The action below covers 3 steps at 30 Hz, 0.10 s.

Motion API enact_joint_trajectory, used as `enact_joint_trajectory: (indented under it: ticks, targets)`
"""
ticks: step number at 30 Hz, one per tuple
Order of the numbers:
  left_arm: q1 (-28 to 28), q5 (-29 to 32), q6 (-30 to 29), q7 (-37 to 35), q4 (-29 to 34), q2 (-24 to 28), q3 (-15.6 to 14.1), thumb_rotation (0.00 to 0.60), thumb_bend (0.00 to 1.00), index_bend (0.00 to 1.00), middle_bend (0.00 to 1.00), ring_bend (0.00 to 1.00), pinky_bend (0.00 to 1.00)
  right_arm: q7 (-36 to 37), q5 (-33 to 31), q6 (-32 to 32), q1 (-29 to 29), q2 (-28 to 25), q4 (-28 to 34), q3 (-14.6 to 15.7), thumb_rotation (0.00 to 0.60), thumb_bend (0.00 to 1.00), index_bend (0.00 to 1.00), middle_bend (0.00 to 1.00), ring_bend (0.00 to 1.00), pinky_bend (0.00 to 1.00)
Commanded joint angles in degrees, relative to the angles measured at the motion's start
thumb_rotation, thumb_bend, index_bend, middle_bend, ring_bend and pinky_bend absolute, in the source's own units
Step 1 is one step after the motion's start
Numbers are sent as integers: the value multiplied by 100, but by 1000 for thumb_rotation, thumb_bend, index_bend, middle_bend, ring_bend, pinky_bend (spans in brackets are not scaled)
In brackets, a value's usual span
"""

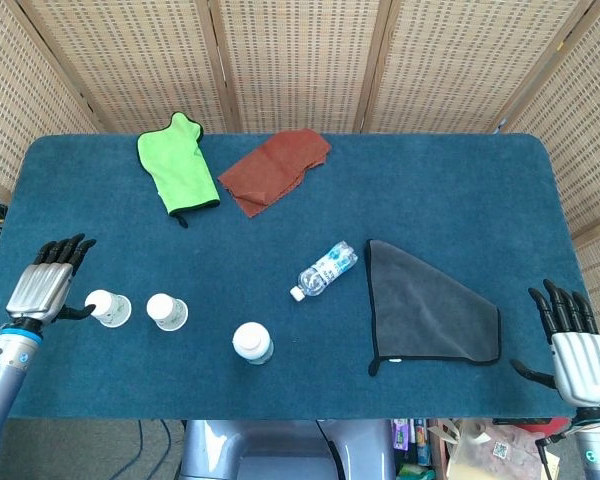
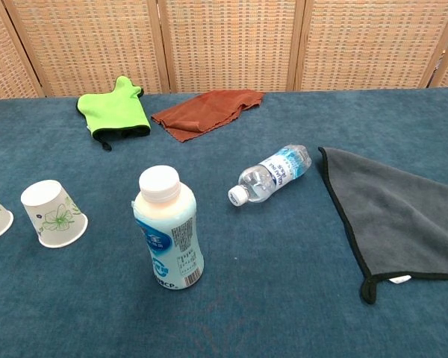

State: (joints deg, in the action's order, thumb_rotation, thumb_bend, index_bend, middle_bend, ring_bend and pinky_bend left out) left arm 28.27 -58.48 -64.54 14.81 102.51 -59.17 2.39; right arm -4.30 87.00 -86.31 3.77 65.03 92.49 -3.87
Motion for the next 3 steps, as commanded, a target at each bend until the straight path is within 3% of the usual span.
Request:
enact_joint_trajectory:
  ticks: [1, 3]
  targets:
    - [-776, -1241, -1238, -723, 82, -304, -172, 600, 240, 36, 0, 0, 0, -20, -1, 17, 16, 26, -17, -4, 600, 117, 0, 0, 0, 0]
    - [-1025, -1557, -1622, -801, -21, -487, -278, 600, 240, 27, 0, 0, 0, -46, 2, 21, 21, 46, -33, -2, 600, 117, 0, 0, 0, 0]
